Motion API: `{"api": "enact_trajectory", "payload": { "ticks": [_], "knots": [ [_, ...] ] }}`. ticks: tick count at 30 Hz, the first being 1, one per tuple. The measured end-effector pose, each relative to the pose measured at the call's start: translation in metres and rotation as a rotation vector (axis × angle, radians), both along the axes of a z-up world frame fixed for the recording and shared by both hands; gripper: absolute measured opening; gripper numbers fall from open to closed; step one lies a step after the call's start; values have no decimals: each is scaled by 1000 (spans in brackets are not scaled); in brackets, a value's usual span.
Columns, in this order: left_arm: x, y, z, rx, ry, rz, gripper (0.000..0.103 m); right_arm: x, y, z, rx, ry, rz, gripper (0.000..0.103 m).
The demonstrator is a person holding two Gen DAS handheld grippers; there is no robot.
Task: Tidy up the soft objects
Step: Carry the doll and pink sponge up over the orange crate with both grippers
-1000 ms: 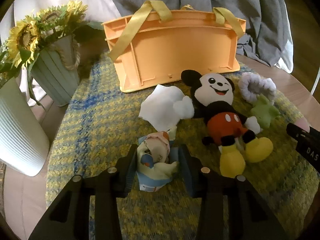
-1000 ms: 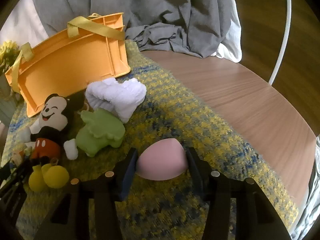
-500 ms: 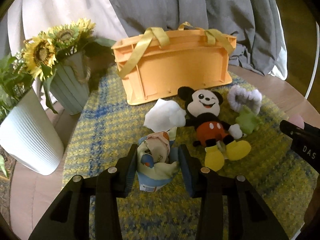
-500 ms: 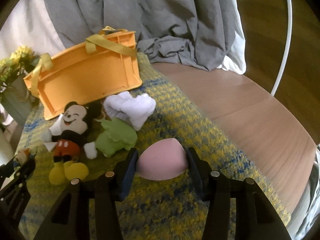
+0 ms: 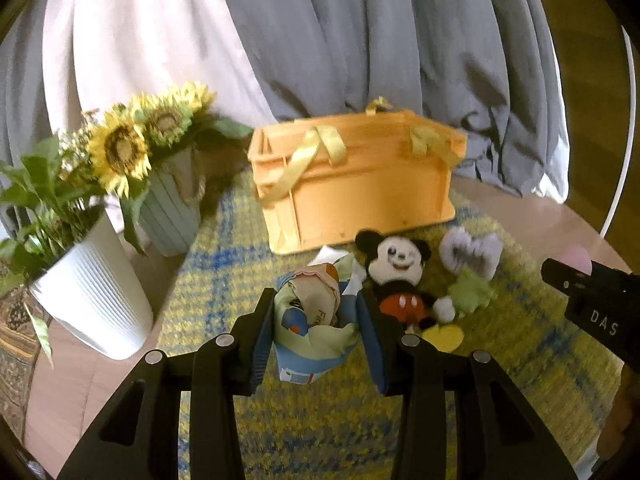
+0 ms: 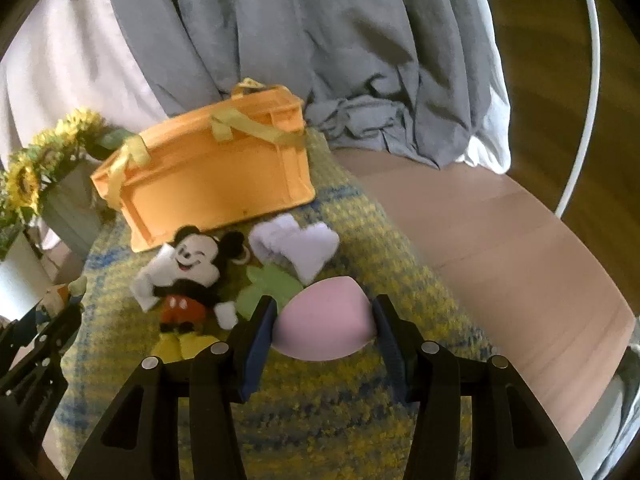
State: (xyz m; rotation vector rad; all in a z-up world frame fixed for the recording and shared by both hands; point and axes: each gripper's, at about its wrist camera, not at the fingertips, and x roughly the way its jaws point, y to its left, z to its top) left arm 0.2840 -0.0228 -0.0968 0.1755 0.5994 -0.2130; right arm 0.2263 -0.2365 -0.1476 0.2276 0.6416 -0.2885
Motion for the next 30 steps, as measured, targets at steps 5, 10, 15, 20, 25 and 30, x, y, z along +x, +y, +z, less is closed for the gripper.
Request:
{"api": "enact_trajectory", "payload": {
  "ticks": [5, 10, 15, 20, 25, 30],
  "knots": [
    [-2, 0, 21, -20, -56, 8, 40, 0, 2, 21, -4, -50, 35, 51],
    [-3, -1, 38, -38, -95, 15, 40, 4, 3, 37, -5, -79, 78, 51],
    [-3, -2, 52, -58, -124, 20, 40, 6, 6, 52, -11, -119, 110, 51],
    [-3, -4, 62, -74, -150, 26, 40, 7, 7, 65, -15, -163, 137, 51],
    [-3, -7, 74, -76, -191, 36, 40, 10, 6, 78, -26, -205, 168, 51],
    [0, -11, 85, -81, -225, 43, 40, 14, 4, 89, -30, -246, 188, 51]
  ]
}}
